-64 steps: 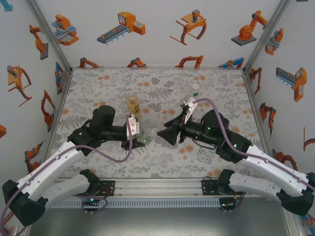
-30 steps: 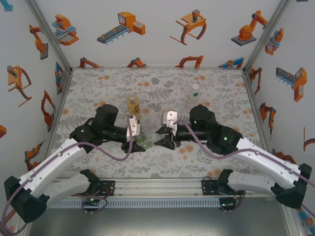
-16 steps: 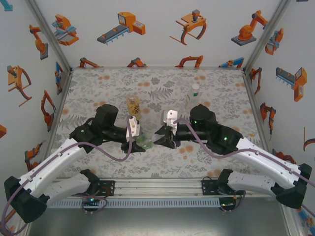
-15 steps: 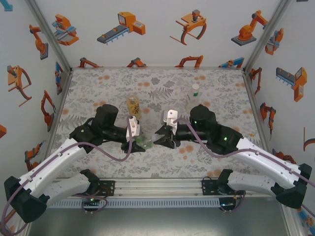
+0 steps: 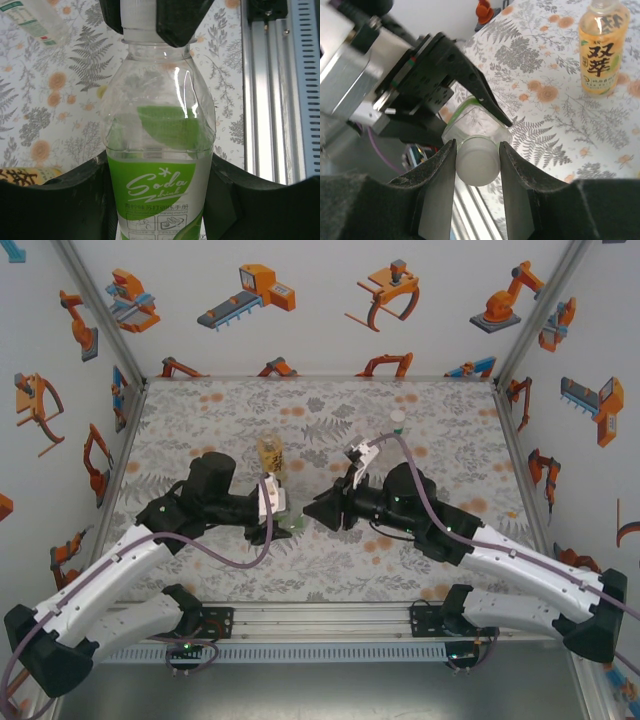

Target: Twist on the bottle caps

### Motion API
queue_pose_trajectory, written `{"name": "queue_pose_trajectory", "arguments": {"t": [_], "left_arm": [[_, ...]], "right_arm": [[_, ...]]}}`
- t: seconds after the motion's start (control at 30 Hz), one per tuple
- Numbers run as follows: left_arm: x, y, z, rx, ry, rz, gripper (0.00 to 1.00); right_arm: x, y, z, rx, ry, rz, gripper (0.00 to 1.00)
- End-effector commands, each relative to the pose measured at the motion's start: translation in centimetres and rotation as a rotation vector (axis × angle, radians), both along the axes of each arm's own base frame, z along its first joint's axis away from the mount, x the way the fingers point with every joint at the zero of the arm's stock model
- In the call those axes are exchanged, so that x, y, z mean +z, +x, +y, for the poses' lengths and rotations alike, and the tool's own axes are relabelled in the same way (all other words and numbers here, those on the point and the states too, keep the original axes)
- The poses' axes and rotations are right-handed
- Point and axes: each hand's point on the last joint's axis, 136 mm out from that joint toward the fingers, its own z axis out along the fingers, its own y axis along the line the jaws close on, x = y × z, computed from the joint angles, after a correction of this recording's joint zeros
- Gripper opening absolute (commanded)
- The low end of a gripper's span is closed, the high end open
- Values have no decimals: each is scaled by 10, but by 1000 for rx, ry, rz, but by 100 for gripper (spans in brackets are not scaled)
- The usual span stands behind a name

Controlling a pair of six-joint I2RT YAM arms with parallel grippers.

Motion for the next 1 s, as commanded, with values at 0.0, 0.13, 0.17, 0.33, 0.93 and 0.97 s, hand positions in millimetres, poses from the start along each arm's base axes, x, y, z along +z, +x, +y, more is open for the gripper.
{"name": "queue_pose_trajectory", "arguments": {"t": [0.0, 0.13, 0.17, 0.33, 0.93, 0.97], "left_arm": [[12, 10, 2, 55, -31, -64, 0], [13, 13, 3, 75, -33, -80, 0], [13, 13, 3, 77, -34, -81, 0], [14, 14, 4, 86, -35, -86, 0], [26, 39, 9, 220, -105, -89, 0], [26, 40, 9, 227, -108, -88, 0]], "right_arm": [[-7, 29, -14, -254, 45, 184, 0], [-15, 37, -19, -335, 32, 270, 0], [-15, 38, -20, -346, 37, 281, 0], [-11, 39, -18, -352, 41, 292, 18], [2, 50, 29, -257, 108, 289, 70], [1, 51, 34, -252, 112, 289, 70]]}}
